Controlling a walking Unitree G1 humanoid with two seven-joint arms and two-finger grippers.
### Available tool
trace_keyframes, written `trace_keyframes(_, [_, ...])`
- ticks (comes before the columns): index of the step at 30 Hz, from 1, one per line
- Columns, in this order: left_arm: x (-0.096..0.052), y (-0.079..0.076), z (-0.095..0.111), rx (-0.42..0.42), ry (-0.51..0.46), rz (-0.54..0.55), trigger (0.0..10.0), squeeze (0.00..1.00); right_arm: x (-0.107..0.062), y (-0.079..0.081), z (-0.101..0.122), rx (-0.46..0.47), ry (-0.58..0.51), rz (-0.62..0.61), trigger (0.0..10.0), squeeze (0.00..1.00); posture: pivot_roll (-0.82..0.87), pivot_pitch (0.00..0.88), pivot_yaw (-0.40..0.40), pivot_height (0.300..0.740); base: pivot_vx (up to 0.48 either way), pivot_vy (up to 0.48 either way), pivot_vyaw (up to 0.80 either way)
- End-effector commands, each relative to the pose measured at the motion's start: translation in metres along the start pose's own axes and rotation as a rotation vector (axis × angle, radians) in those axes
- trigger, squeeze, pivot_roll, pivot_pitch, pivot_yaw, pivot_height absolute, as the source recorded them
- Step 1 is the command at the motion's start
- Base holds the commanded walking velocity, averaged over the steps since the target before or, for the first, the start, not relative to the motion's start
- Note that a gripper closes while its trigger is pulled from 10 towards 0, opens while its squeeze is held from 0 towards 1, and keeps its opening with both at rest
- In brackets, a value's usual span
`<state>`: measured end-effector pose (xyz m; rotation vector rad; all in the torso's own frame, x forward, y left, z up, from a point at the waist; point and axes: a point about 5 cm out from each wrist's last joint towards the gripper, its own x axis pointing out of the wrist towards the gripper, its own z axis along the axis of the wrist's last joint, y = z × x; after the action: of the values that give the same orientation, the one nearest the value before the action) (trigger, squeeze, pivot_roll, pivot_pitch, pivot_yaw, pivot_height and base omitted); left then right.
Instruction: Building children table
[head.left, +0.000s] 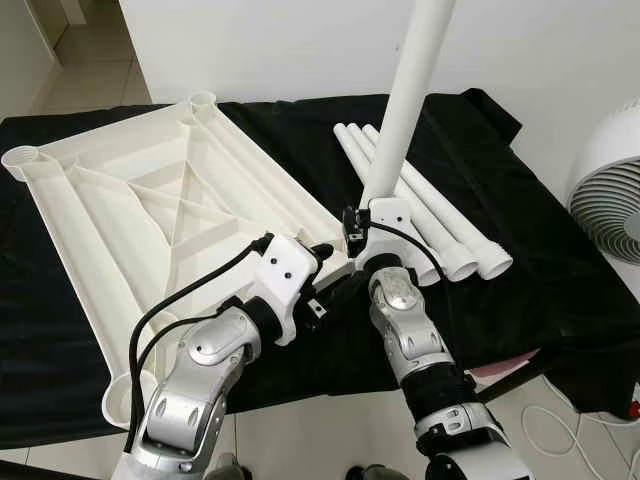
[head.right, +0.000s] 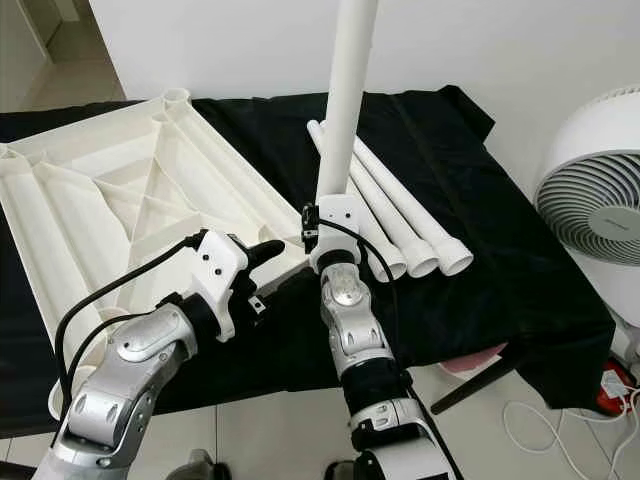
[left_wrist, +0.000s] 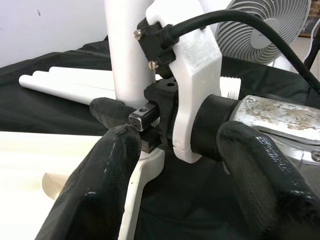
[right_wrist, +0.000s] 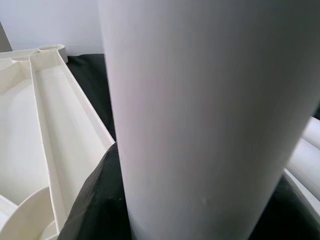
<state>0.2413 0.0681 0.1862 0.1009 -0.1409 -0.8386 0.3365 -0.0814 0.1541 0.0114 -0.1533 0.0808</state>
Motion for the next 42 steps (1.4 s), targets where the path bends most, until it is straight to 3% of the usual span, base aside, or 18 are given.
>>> trace_keyframes(1, [0.001,0.000,-0.003,-0.008,0.002,0.035,10.0,0.00,-0.003,-0.004,-0.005,0.014,0.026,-0.015,10.0,0.00,-0.03,0.048,-0.009,0.740,0.000,0.000,0.00])
trace_keyframes(3, [0.001,0.000,-0.003,-0.007,0.003,0.035,10.0,0.00,-0.003,-0.003,-0.004,0.018,0.023,-0.010,10.0,0.00,-0.04,0.044,-0.011,0.740,0.000,0.000,0.00])
trace_keyframes(4, [0.002,0.000,-0.003,-0.007,0.003,0.036,10.0,0.00,-0.002,-0.003,-0.001,0.056,0.000,0.018,10.0,1.00,-0.04,0.038,-0.008,0.740,0.000,0.000,0.00])
trace_keyframes(9, [0.003,0.001,-0.003,-0.007,0.000,0.036,10.0,0.00,0.004,-0.012,0.010,0.100,-0.054,0.098,10.0,1.00,-0.04,0.037,-0.006,0.740,0.000,0.000,0.00])
trace_keyframes(13, [0.003,0.001,-0.003,-0.006,0.000,0.035,10.0,0.00,0.008,-0.018,0.016,0.069,-0.075,0.159,10.0,1.00,-0.04,0.040,-0.005,0.740,0.000,0.000,0.00])
trace_keyframes(14, [0.003,0.001,-0.003,-0.005,-0.001,0.035,10.0,0.00,0.012,-0.022,0.018,0.057,-0.062,0.224,10.0,0.00,-0.04,0.044,-0.005,0.740,0.000,0.000,0.00])
trace_keyframes(22, [0.004,0.003,-0.001,-0.002,-0.005,0.041,10.0,0.00,0.019,-0.028,0.015,0.012,0.020,0.459,10.0,0.00,-0.04,0.052,-0.004,0.740,0.000,0.000,0.00])
trace_keyframes(25, [0.005,0.004,0.000,0.002,-0.011,0.046,10.0,0.00,0.024,-0.031,0.009,-0.054,0.063,0.602,10.0,0.00,-0.04,0.051,-0.001,0.740,0.000,0.000,0.00])
trace_keyframes(36, [0.007,0.005,0.003,0.011,-0.021,0.043,10.0,0.00,0.027,-0.025,-0.001,-0.133,0.126,0.767,10.0,0.00,-0.03,0.044,0.005,0.740,0.000,0.000,0.00])
trace_keyframes(37, [0.007,0.006,0.003,0.012,-0.021,0.043,10.0,0.00,0.027,-0.025,-0.001,-0.133,0.127,0.779,9.0,0.00,-0.03,0.044,0.005,0.740,0.000,0.000,0.00])
trace_keyframes(39, [0.007,0.006,0.003,0.012,-0.021,0.043,10.0,0.00,0.027,-0.025,-0.001,-0.133,0.127,0.779,9.0,0.00,-0.03,0.044,0.005,0.740,0.000,0.000,0.00])
trace_keyframes(40, [0.007,0.006,0.003,0.013,-0.022,0.043,10.0,0.00,0.028,-0.025,0.000,-0.140,0.125,0.783,6.1,0.00,-0.03,0.044,0.005,0.740,0.000,0.000,0.00])
trace_keyframes(42, [0.007,0.006,0.003,0.013,-0.022,0.043,10.0,0.00,0.028,-0.025,0.000,-0.140,0.125,0.783,6.1,0.00,-0.03,0.044,0.005,0.740,0.000,0.000,0.00])
